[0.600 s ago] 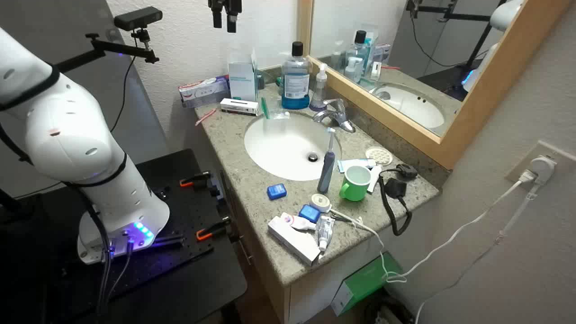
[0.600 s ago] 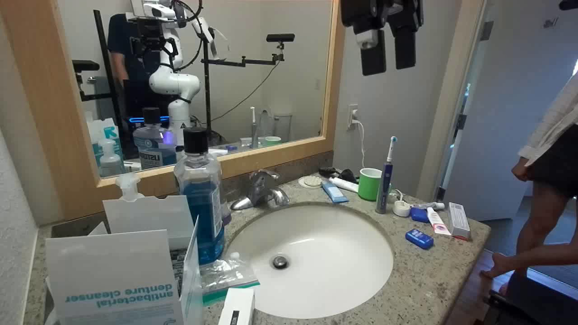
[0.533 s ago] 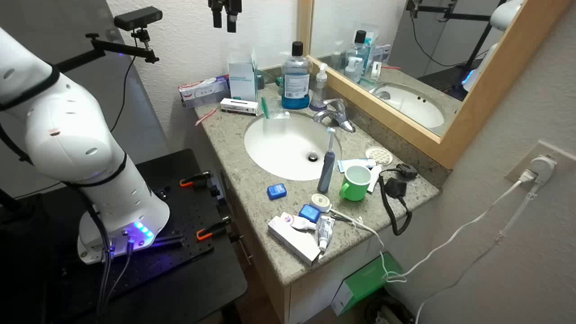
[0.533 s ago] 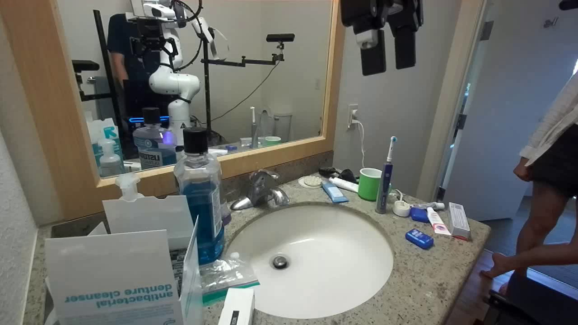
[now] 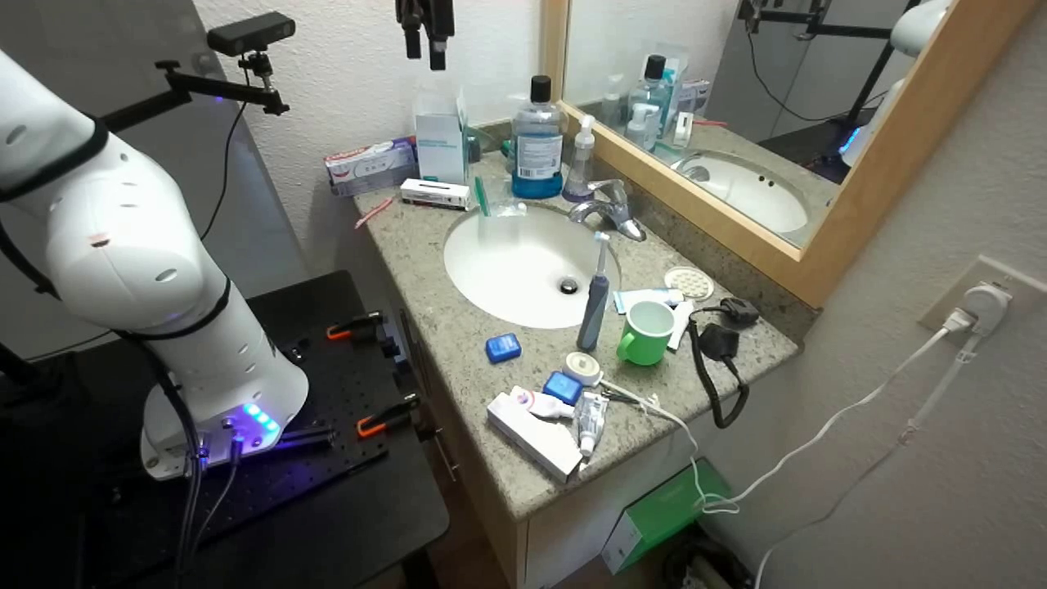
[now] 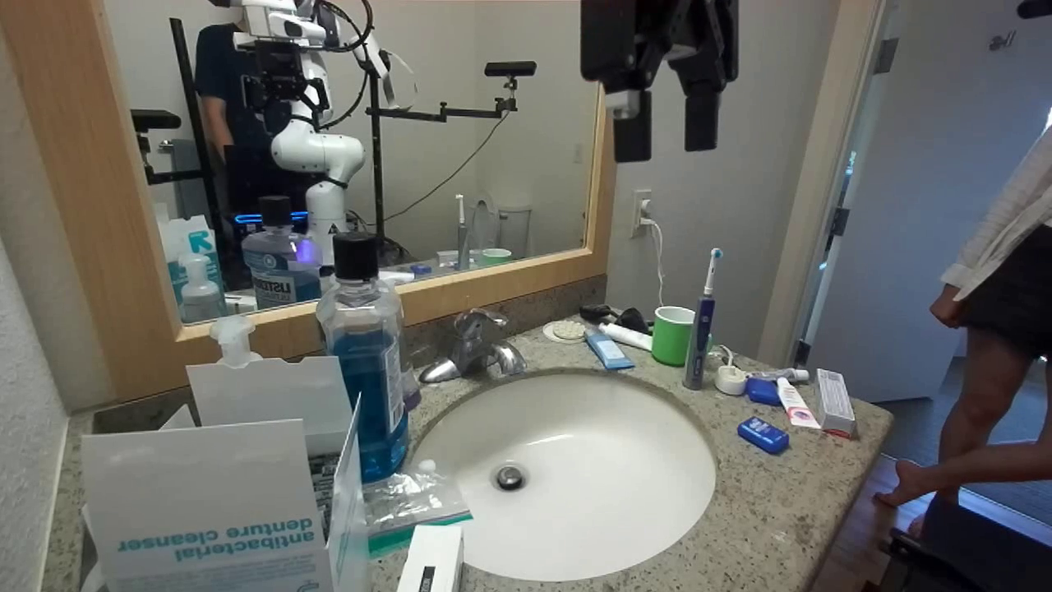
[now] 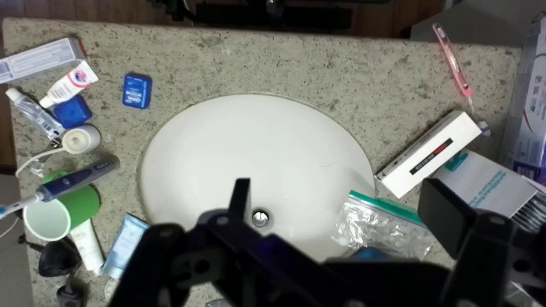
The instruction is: Put the electric toothbrush to charge
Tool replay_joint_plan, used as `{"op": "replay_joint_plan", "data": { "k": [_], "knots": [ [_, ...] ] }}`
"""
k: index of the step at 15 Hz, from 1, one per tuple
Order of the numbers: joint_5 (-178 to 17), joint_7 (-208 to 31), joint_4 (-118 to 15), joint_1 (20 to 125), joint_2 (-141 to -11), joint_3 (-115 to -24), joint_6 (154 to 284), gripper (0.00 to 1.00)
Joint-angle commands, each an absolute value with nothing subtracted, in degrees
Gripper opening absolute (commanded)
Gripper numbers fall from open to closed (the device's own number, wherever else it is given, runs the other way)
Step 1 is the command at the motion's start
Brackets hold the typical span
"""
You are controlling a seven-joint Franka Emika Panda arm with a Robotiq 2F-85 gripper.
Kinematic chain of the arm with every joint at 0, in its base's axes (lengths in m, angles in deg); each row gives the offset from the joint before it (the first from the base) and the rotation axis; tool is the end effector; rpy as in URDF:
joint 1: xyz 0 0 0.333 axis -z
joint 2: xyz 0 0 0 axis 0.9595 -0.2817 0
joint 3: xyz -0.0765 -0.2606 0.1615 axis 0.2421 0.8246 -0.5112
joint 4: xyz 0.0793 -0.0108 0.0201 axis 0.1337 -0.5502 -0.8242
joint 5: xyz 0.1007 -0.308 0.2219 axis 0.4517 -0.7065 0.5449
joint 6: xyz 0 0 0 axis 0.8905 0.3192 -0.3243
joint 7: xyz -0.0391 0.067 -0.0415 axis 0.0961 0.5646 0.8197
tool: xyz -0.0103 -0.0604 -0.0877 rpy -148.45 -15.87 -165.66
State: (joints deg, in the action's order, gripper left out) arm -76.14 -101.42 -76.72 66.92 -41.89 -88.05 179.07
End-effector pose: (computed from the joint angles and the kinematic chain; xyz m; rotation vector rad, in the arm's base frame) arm 0.4190 0.1778 0.5487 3.0554 0.0724 -0.1494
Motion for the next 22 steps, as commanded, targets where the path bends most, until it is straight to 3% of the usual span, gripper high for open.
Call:
{"op": "replay_joint_plan", "data": {
  "k": [1,9,22],
  "knots": [
    [-74.0,-104.7,-83.0,66.8,-41.0,-86.8,188.8,1.00],
    [-71.2,-111.8,-96.0,67.9,-41.6,-85.4,210.9,1.00],
    [-74.4,-125.8,-101.4,73.5,-43.9,-83.4,217.0,1.00]
  ]
}}
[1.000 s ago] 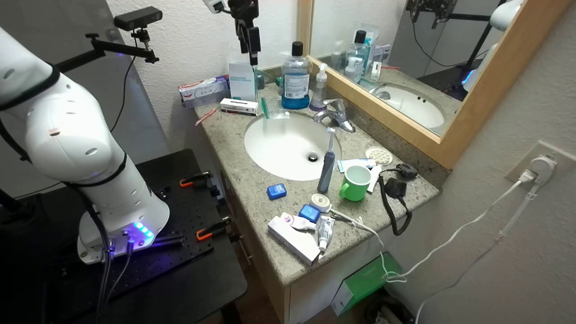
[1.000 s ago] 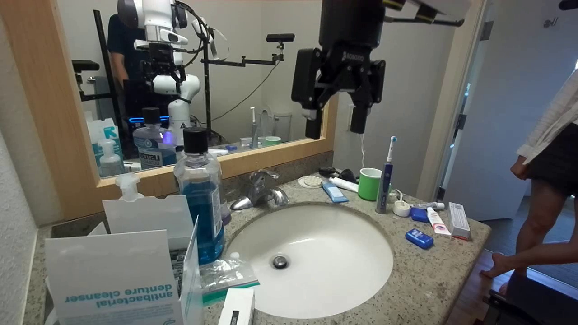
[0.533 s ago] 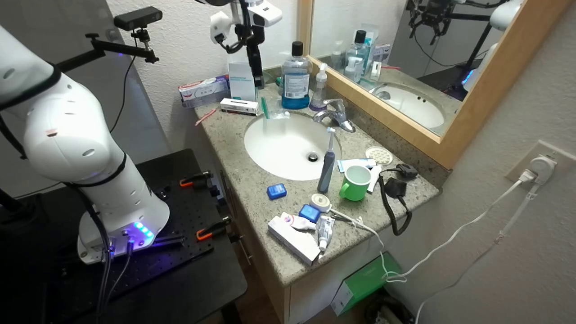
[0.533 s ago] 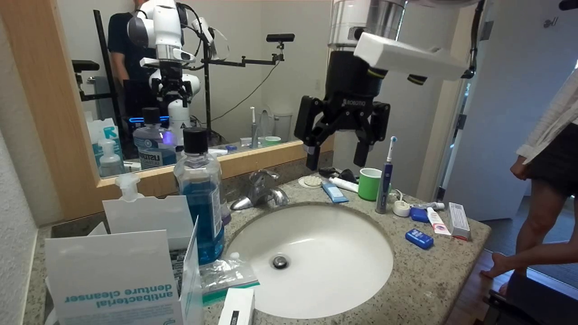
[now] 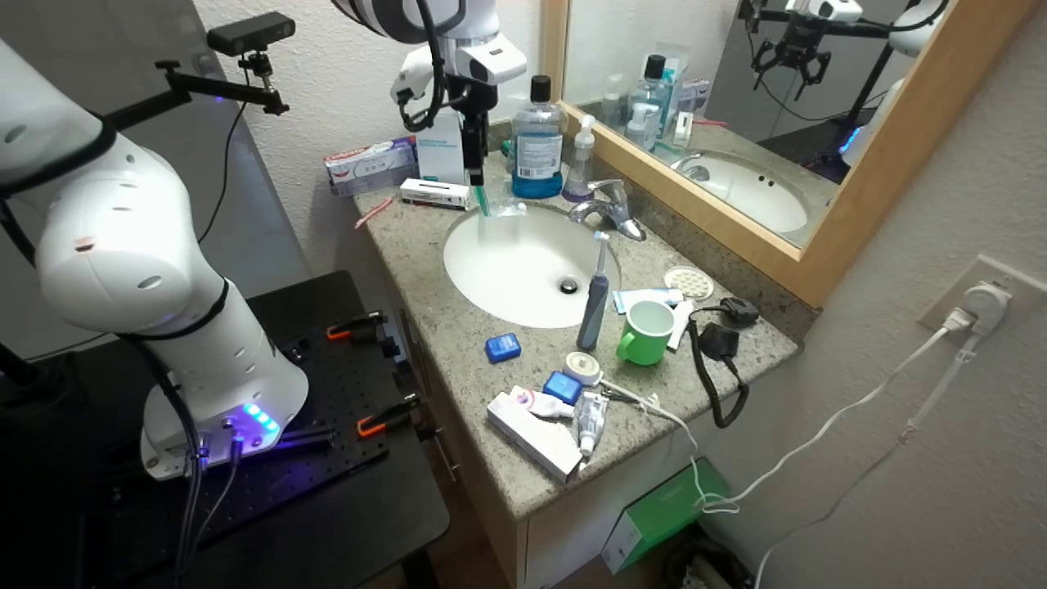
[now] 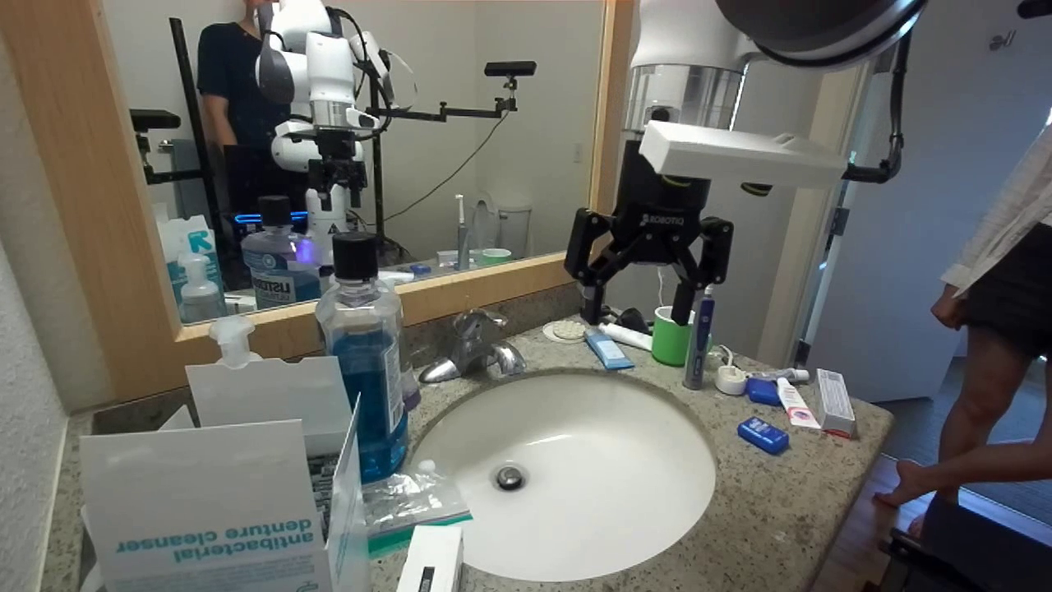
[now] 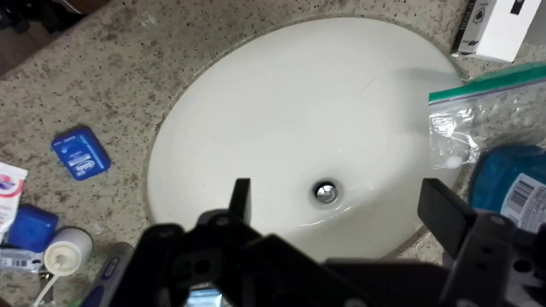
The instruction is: Put the electric toothbrush to charge
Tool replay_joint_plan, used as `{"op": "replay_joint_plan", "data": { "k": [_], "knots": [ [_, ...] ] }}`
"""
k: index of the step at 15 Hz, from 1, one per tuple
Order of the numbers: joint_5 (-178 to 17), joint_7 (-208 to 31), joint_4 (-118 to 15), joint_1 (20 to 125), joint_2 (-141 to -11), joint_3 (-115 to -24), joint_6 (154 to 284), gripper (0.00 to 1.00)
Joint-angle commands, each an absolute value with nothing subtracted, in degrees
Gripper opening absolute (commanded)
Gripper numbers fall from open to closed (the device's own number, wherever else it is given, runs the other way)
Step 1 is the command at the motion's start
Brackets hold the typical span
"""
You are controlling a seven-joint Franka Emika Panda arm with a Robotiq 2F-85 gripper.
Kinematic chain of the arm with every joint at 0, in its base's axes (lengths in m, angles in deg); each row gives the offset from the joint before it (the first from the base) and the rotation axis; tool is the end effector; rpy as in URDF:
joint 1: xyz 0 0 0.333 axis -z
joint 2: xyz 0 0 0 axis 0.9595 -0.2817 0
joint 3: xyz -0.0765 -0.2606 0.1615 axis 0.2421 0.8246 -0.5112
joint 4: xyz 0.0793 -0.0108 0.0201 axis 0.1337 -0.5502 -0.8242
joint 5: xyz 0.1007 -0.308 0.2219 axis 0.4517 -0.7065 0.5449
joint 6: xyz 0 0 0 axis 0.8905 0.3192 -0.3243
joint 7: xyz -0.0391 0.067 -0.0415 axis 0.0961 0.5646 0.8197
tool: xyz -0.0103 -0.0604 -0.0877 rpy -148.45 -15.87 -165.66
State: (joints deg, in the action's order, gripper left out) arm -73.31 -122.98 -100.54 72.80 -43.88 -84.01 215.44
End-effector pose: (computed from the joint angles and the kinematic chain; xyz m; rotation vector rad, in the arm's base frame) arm 0.4406 0.0901 0.3958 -2.9872 0.8213 -0.0911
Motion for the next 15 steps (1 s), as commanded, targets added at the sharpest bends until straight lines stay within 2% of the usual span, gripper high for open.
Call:
{"op": "replay_joint_plan", "data": {
  "k": [1,15],
  "knots": [
    [-74.4,-126.4,-101.5,73.9,-44.0,-83.1,216.9,1.00],
    [-73.2,-124.9,-100.8,75.0,-45.6,-78.1,215.4,1.00]
  ]
}}
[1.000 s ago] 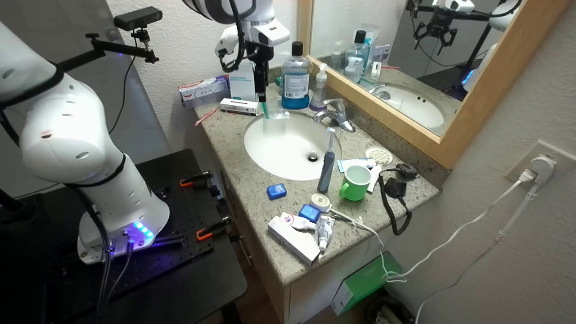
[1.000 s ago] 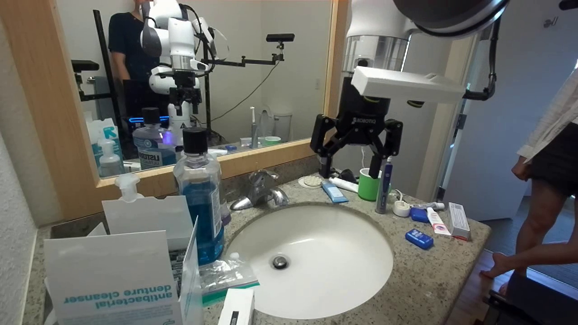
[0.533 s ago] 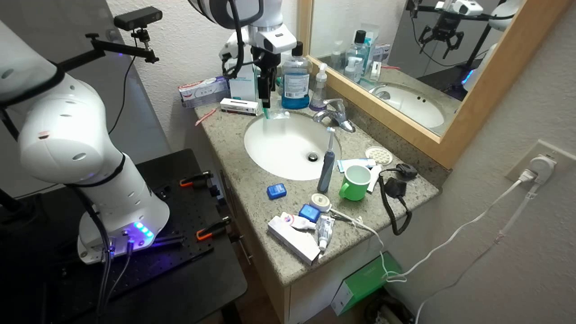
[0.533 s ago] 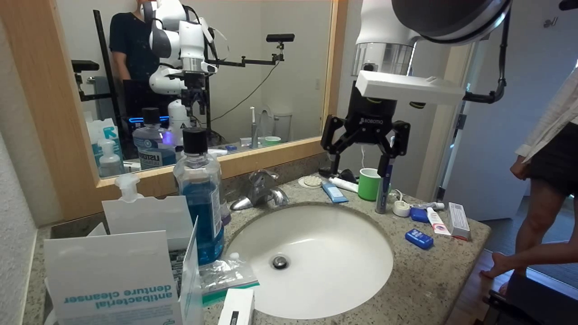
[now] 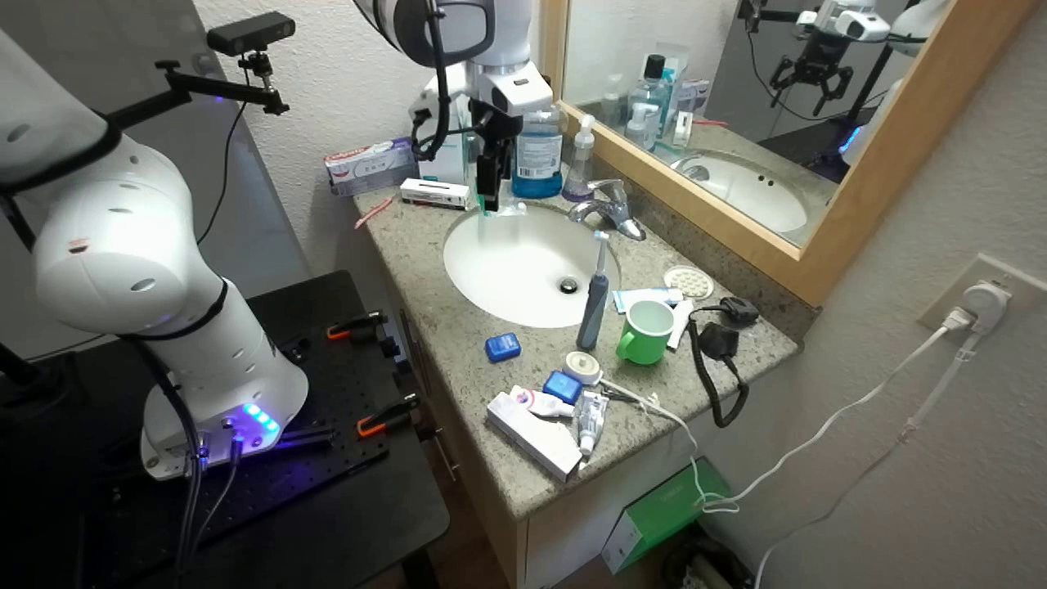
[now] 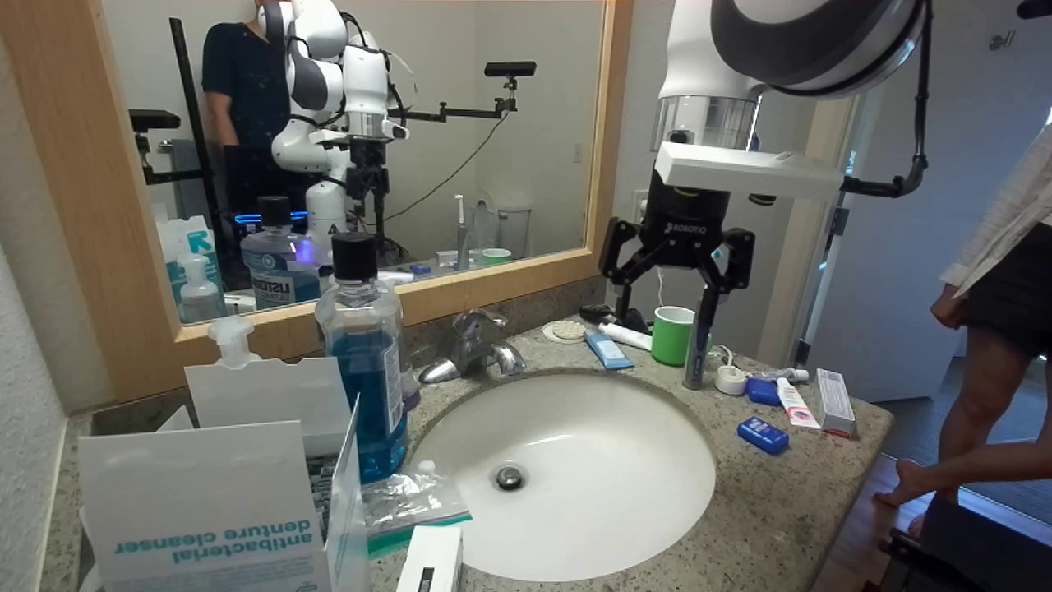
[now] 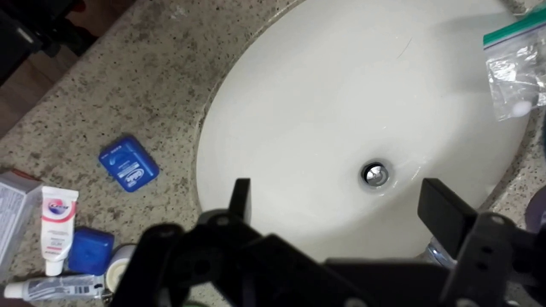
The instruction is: Put the electric toothbrush to charge
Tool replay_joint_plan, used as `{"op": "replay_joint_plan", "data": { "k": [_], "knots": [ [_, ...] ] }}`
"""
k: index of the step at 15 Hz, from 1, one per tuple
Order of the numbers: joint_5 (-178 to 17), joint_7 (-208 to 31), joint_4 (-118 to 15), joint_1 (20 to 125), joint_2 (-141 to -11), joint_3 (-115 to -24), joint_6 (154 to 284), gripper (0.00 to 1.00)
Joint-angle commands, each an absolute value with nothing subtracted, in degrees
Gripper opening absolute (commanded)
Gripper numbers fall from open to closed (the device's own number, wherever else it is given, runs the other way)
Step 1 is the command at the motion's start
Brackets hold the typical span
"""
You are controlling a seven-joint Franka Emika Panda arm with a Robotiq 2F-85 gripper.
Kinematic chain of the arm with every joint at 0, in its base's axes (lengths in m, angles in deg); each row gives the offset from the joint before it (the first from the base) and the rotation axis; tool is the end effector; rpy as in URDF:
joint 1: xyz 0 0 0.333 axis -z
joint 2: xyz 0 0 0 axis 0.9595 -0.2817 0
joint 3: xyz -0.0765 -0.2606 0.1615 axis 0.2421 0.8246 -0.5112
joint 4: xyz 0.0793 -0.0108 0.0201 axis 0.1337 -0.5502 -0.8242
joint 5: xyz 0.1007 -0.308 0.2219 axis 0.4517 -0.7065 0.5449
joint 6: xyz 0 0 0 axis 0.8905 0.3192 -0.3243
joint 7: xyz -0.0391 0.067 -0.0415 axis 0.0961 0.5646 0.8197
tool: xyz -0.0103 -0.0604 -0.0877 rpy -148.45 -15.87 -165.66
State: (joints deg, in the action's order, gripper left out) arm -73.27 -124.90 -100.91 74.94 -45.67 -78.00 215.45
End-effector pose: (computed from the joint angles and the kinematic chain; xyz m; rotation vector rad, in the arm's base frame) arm 0.4487 0.0265 0.3806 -2.8949 1.0747 -0.0274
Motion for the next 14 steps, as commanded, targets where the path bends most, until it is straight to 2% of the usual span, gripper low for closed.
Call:
{"op": "replay_joint_plan", "data": {
  "k": [1,14],
  "knots": [
    [-73.2,-124.9,-100.8,75.0,-45.8,-78.0,215.4,1.00],
    [-76.7,-128.0,-104.0,78.7,-46.4,-76.9,225.6,1.00]
  ]
}}
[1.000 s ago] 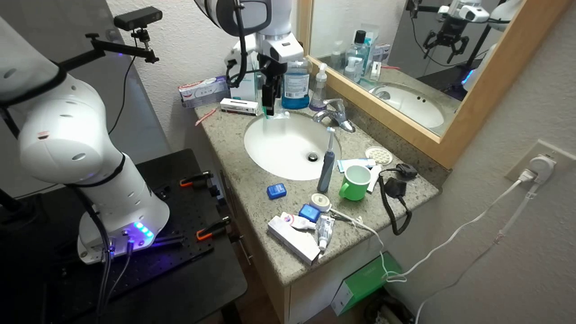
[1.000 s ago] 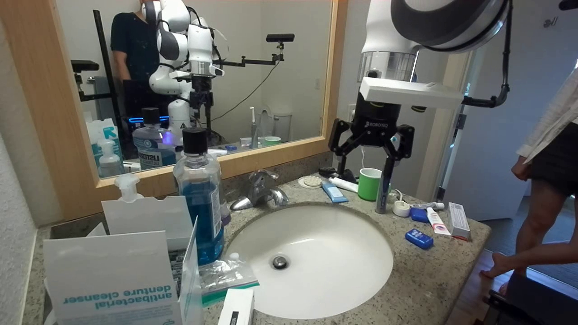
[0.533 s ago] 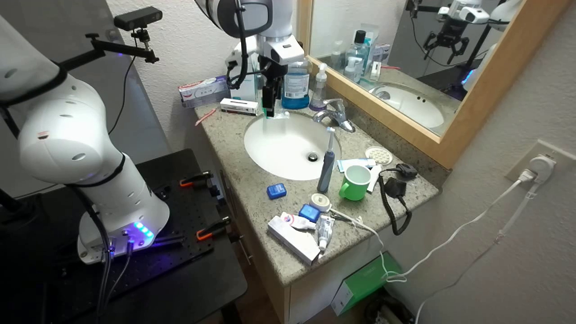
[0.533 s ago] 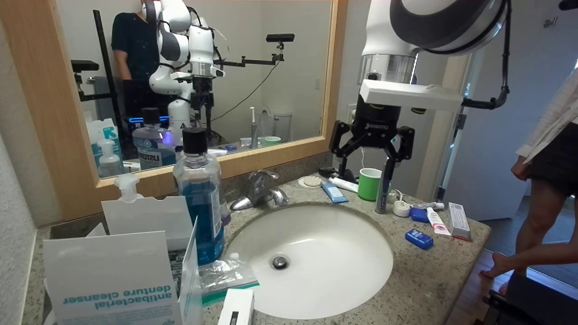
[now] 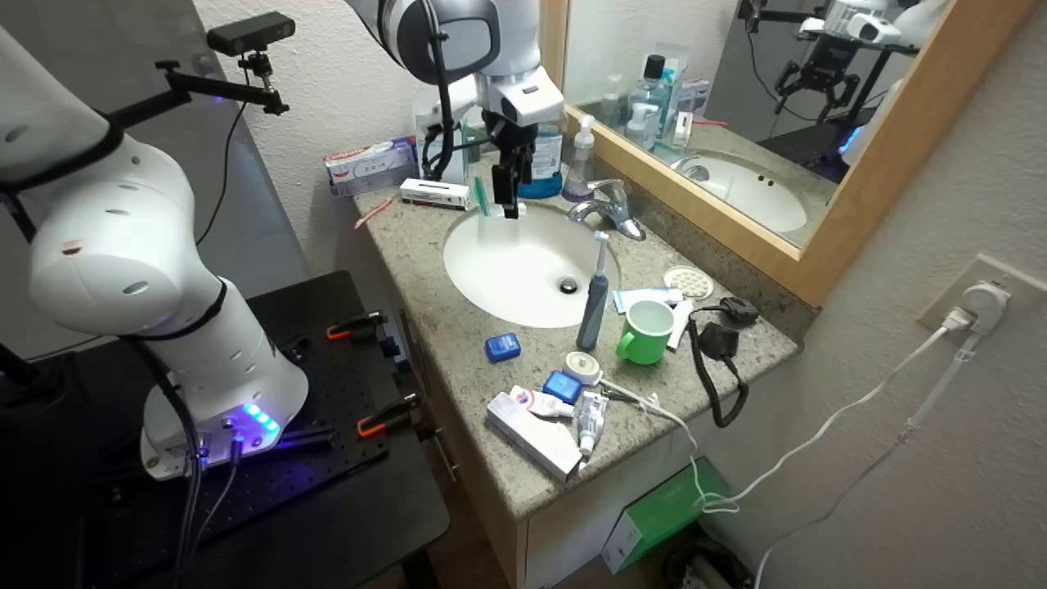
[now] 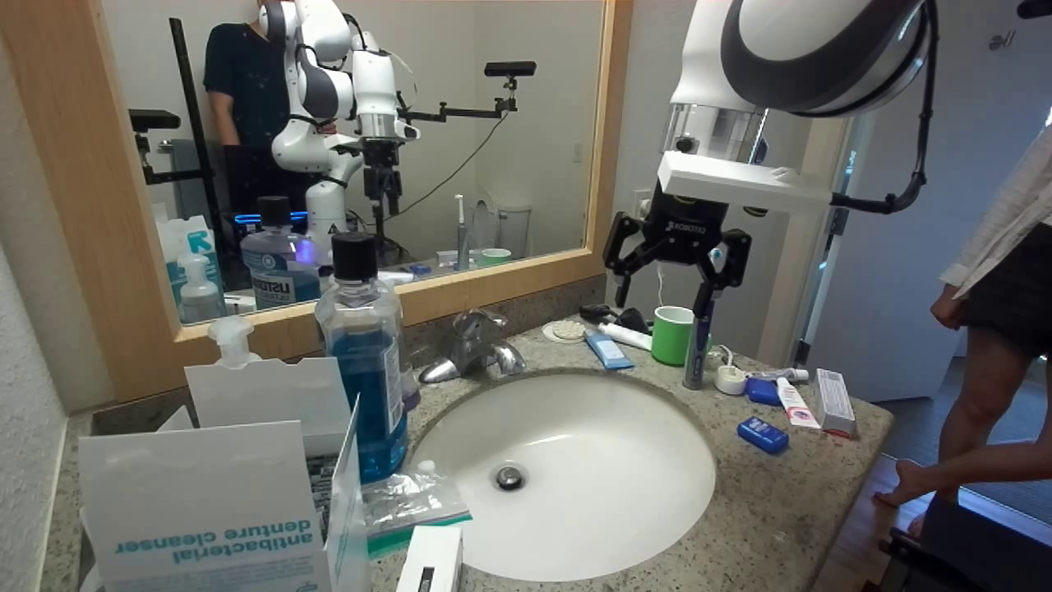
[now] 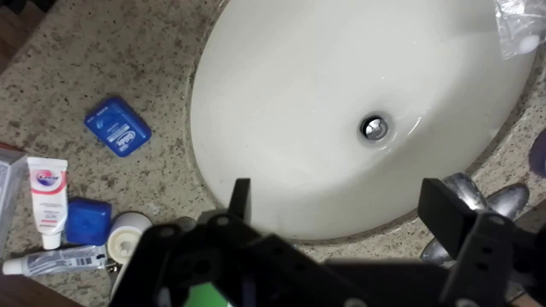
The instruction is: Put the electric toothbrush to charge
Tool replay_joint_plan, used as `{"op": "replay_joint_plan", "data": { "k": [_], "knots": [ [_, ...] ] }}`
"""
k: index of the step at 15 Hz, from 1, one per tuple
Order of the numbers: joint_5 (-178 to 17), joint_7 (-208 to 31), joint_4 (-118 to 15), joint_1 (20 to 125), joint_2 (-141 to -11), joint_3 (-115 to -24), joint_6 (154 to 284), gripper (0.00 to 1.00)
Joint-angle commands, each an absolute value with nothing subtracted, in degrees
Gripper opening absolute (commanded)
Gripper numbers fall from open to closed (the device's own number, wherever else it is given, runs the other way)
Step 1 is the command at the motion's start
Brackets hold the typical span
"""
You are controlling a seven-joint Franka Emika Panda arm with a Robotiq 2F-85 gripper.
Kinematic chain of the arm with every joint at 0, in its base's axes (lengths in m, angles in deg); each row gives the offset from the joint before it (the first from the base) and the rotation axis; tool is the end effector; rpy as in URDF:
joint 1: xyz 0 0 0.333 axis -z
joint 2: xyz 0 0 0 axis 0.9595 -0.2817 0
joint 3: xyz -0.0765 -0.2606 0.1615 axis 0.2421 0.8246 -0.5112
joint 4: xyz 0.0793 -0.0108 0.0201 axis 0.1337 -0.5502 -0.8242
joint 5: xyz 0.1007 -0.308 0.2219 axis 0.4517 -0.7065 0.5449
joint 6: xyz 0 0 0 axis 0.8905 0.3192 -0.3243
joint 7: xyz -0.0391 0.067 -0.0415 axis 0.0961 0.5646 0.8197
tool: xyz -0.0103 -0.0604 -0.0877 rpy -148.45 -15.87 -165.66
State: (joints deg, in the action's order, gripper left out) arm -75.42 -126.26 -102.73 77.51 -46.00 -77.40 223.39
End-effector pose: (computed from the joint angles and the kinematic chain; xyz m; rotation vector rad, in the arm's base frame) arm 0.4545 -0.0001 0.3773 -2.8492 1.1509 -0.1894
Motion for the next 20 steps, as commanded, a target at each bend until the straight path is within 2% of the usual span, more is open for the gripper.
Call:
{"op": "replay_joint_plan", "data": {
  "k": [1,20],
  "knots": [
    [-77.0,-128.3,-104.3,79.1,-46.6,-76.7,226.1,1.00],
    [-97.4,-142.7,-105.8,84.6,-51.7,-74.2,234.1,1.00]
  ]
}}
